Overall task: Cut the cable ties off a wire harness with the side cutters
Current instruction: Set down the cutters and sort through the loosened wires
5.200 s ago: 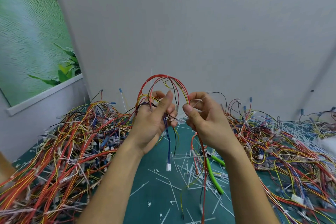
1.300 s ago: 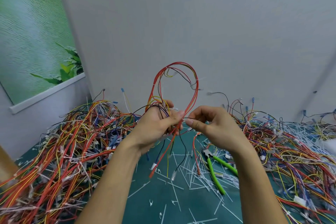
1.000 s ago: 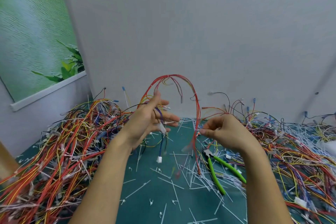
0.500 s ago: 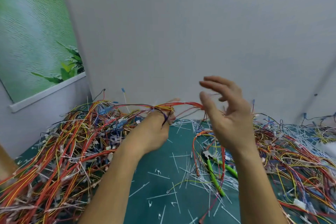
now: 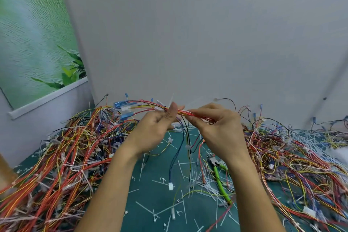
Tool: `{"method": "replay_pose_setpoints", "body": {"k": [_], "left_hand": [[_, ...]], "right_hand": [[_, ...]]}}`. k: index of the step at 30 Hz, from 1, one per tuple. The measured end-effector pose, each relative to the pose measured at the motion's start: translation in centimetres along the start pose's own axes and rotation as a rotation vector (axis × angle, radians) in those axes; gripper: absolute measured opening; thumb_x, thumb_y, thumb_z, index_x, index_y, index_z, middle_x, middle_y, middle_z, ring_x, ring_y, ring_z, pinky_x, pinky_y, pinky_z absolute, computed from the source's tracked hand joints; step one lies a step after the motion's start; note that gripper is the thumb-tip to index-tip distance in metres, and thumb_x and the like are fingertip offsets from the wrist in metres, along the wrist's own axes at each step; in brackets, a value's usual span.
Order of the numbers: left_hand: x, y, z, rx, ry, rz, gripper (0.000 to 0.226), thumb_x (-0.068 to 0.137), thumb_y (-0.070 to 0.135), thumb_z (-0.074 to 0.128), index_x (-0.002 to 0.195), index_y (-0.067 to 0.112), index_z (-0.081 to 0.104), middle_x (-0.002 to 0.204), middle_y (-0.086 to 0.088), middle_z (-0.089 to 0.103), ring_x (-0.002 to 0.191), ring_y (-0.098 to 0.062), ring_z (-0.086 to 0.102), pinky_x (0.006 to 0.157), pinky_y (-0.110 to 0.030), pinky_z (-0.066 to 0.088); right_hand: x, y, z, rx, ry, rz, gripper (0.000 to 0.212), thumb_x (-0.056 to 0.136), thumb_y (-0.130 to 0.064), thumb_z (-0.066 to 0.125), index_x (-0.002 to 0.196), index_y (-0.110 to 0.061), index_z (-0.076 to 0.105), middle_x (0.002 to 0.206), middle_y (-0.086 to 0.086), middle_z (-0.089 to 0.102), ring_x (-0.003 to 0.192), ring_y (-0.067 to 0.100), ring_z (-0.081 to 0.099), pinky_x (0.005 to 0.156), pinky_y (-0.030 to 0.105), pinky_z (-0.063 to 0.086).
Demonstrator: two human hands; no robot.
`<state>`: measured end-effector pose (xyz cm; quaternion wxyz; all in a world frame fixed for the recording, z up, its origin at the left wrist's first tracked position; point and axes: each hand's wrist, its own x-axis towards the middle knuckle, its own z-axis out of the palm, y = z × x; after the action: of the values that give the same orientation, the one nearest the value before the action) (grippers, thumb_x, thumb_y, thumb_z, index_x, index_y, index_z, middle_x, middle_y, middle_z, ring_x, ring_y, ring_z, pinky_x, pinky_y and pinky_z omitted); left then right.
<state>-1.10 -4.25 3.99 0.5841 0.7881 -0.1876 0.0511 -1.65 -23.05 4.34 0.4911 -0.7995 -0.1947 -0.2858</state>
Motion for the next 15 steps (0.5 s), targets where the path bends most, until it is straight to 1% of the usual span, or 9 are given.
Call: {"method": "replay_pose_setpoints", "body": {"k": [2, 3, 4, 6, 8, 10, 12, 13, 15], "left_hand": [[0.4, 0.0, 0.5, 0.027, 0.189, -0.016, 0.091, 0.067, 0.099, 0.043, 0.087, 0.015, 0.073, 0.102, 0.004, 0.070, 0.090, -0.014, 0.065, 0.088, -0.035, 0.051], [0.5, -0.1, 0.9, 0.030, 0.282, -0.037, 0.092, 0.068, 0.098, 0.044, 0.083, 0.012, 0.072, 0.095, 0.002, 0.072, 0.083, -0.018, 0.066, 0.082, -0.038, 0.053], [0.6, -0.2, 1.1, -0.001, 0.353, -0.053, 0.088, 0.074, 0.093, 0.046, 0.084, 0.010, 0.076, 0.092, 0.002, 0.076, 0.083, -0.020, 0.070, 0.084, -0.043, 0.056], [0.8, -0.2, 1.1, -0.100, 0.400, -0.062, 0.070, 0.087, 0.076, 0.046, 0.093, 0.015, 0.079, 0.096, 0.004, 0.079, 0.095, -0.015, 0.075, 0.095, -0.044, 0.056], [0.6, -0.1, 0.8, -0.136, 0.341, -0.042, 0.056, 0.096, 0.059, 0.044, 0.094, 0.016, 0.078, 0.103, 0.009, 0.078, 0.101, -0.010, 0.073, 0.102, -0.043, 0.052], [0.2, 0.0, 0.2, -0.065, 0.219, -0.011, 0.048, 0.101, 0.051, 0.041, 0.096, 0.021, 0.078, 0.110, 0.012, 0.076, 0.108, -0.004, 0.069, 0.107, -0.037, 0.047], [-0.3, 0.1, -0.2, 0.004, 0.076, -0.008, 0.044, 0.100, 0.055, 0.038, 0.101, 0.033, 0.077, 0.113, 0.018, 0.074, 0.111, 0.003, 0.066, 0.105, -0.029, 0.045], [-0.5, 0.3, -0.2, 0.028, 0.011, -0.017, 0.043, 0.099, 0.058, 0.036, 0.103, 0.040, 0.075, 0.113, 0.022, 0.073, 0.112, 0.007, 0.063, 0.102, -0.021, 0.044], [-0.8, 0.6, 0.2, 0.082, -0.082, -0.028, 0.039, 0.099, 0.061, 0.032, 0.103, 0.056, 0.070, 0.113, 0.034, 0.068, 0.113, 0.016, 0.058, 0.093, -0.003, 0.039]], "right_hand": [[-0.2, -0.3, 0.7, -0.045, -0.001, -0.029, 0.014, 0.084, -0.017, 0.085, 0.096, -0.025, 0.085, 0.083, -0.010, 0.073, 0.085, 0.008, 0.066, 0.074, 0.023, 0.048], [-0.3, -0.5, 1.2, -0.056, -0.022, -0.035, 0.015, 0.085, -0.016, 0.084, 0.097, -0.024, 0.085, 0.084, -0.007, 0.074, 0.084, 0.010, 0.066, 0.075, 0.023, 0.048], [-0.4, -0.7, 1.5, -0.051, -0.063, -0.034, 0.015, 0.086, -0.016, 0.084, 0.099, -0.022, 0.084, 0.085, -0.005, 0.074, 0.084, 0.011, 0.066, 0.074, 0.023, 0.048], [-0.6, -1.0, 1.7, -0.012, -0.203, -0.027, 0.014, 0.090, -0.021, 0.080, 0.104, -0.022, 0.084, 0.088, -0.007, 0.076, 0.083, 0.007, 0.066, 0.071, 0.015, 0.044], [-0.8, -1.2, 1.3, 0.051, -0.312, -0.010, 0.014, 0.093, -0.032, 0.076, 0.103, -0.026, 0.083, 0.089, -0.013, 0.077, 0.082, 0.004, 0.068, 0.070, 0.012, 0.046], [-0.6, -1.3, 0.6, 0.128, -0.253, 0.030, 0.013, 0.095, -0.037, 0.072, 0.098, -0.029, 0.083, 0.084, -0.017, 0.077, 0.076, 0.005, 0.072, 0.066, 0.019, 0.054], [-0.3, -1.1, -0.2, 0.222, -0.108, 0.107, 0.012, 0.095, -0.037, 0.073, 0.093, -0.029, 0.081, 0.079, -0.014, 0.077, 0.067, 0.006, 0.073, 0.058, 0.018, 0.053], [-0.1, -1.0, -0.6, 0.271, -0.075, 0.171, 0.012, 0.093, -0.038, 0.075, 0.092, -0.028, 0.080, 0.081, -0.012, 0.078, 0.064, 0.007, 0.073, 0.055, 0.016, 0.051], [-0.1, -1.0, -0.9, 0.341, -0.106, 0.277, 0.017, 0.091, -0.041, 0.076, 0.090, -0.024, 0.079, 0.085, -0.007, 0.079, 0.058, 0.010, 0.069, 0.053, 0.015, 0.046]]}}
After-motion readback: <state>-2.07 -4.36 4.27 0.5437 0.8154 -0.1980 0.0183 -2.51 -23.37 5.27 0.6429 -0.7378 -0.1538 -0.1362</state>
